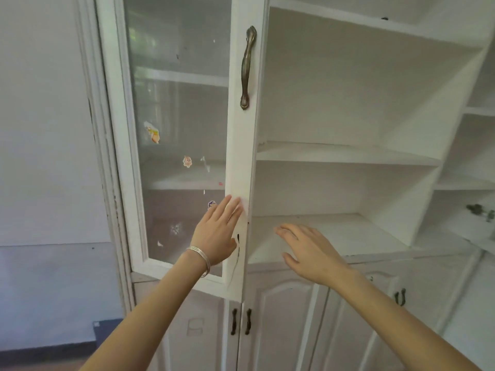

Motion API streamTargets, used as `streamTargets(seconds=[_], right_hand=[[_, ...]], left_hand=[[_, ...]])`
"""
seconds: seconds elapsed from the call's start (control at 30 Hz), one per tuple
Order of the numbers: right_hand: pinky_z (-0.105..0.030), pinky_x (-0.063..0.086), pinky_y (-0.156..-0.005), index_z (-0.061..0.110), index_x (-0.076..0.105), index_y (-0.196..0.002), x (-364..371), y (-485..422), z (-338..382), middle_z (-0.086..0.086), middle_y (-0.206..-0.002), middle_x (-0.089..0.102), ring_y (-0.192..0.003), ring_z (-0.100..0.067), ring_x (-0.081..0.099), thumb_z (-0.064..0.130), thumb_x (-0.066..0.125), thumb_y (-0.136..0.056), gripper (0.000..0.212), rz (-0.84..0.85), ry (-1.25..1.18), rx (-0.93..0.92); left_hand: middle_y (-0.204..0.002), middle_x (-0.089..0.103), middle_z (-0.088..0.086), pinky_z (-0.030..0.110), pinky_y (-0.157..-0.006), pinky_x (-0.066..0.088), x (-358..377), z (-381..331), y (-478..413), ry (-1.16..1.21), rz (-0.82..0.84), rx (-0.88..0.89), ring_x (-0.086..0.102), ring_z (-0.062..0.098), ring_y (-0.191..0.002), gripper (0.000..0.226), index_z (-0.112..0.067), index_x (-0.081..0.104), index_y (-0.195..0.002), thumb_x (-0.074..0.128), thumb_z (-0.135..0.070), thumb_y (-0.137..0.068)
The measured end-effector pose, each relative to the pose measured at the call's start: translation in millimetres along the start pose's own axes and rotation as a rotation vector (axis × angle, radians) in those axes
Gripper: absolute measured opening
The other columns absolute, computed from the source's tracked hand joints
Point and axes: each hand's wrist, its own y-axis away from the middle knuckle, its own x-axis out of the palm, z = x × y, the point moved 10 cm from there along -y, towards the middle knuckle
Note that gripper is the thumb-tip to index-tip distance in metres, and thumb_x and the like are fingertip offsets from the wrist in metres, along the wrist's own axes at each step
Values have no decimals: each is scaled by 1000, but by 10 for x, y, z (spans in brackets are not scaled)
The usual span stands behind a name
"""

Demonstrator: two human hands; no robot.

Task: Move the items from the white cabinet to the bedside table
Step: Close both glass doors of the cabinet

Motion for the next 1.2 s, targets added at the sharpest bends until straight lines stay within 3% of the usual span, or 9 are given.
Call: streamTargets(seconds=[0.1, 0.17, 0.27, 0.33, 0.43, 0.57, 0.8, 1.0, 1.2], right_hand=[[-35, 27, -105, 15, 33, -140, 81, -154, -161, -4, -142, 39, -127, -24, 38, 27, 47, -90, 53, -14, -25, -20], [-35, 27, -105, 15, 33, -140, 147, -260, -265, -5, -142, 38, -128, -24, 37, 27, 47, -90, 54, -14, -33, -21], [-36, 28, -105, 14, 32, -140, 279, -421, -387, -6, -142, 38, -128, -24, 36, 27, 47, -90, 54, -4, -39, -27], [-36, 29, -104, 14, 32, -140, 341, -544, -478, -6, -142, 38, -126, -25, 37, 26, 48, -89, 55, -17, -39, -25], [-35, 28, -104, 14, 32, -140, 428, -748, -587, -6, -142, 38, -127, -25, 37, 26, 49, -89, 55, -47, -48, -13], [-38, 35, -101, 8, 42, -134, 570, -1006, -671, -11, -136, 46, -123, -29, 44, 21, 56, -84, 53, -75, -54, -20], [-43, 47, -92, 6, 51, -124, 713, -1286, -937, -13, -124, 56, -111, -32, 54, 24, 55, -76, 51, -114, -61, 33], [-42, 41, -95, 6, 51, -125, 860, -1495, -1076, -13, -127, 54, -115, -31, 51, 20, 62, -78, 50, -97, -30, 3], [-42, 43, -93, 8, 50, -125, 938, -1646, -1143, -14, -126, 54, -113, -33, 52, 20, 63, -77, 52, -82, -9, -19]], left_hand=[[-156, -3, 8, 42, -115, 6, 199, 65, -279, -90, 42, -36, -8, 24, -142, 81, -10, 12, -147, 54, -34, -83], [-156, -11, 6, 42, -115, -1, 243, 117, -453, -128, 51, -49, -16, 23, -140, 81, -11, 4, -148, 51, -37, -86], [-155, -15, 6, 43, -115, 0, 359, 146, -706, -166, 63, -10, -18, 23, -139, 85, -12, -3, -148, 50, -38, -87], [-156, -7, 7, 44, -115, 6, 413, 136, -816, -159, 19, 42, -13, 24, -140, 88, -11, 0, -147, 57, -35, -84], [-154, 16, 7, 48, -112, 19, 455, 215, -852, -94, -121, 78, 6, 23, -142, 93, -12, 23, -146, 72, -31, -69], [-156, 5, 3, 51, -113, 11, 647, 342, -996, -180, -79, 118, -5, 20, -142, 97, -16, 12, -148, 67, -43, -73], [-155, 13, 8, 49, -113, 9, 962, 497, -1371, -149, -67, 82, 2, 23, -142, 100, -10, 20, -147, 73, -38, -67], [-154, 15, 7, 50, -112, 11, 1106, 575, -1504, -104, -131, 46, 7, 24, -142, 102, -8, 24, -145, 76, -11, -58], [-153, 22, 9, 51, -112, 13, 1023, 535, -1489, -76, -174, 50, 11, 26, -142, 87, -7, 32, -143, 67, -3, -63]])
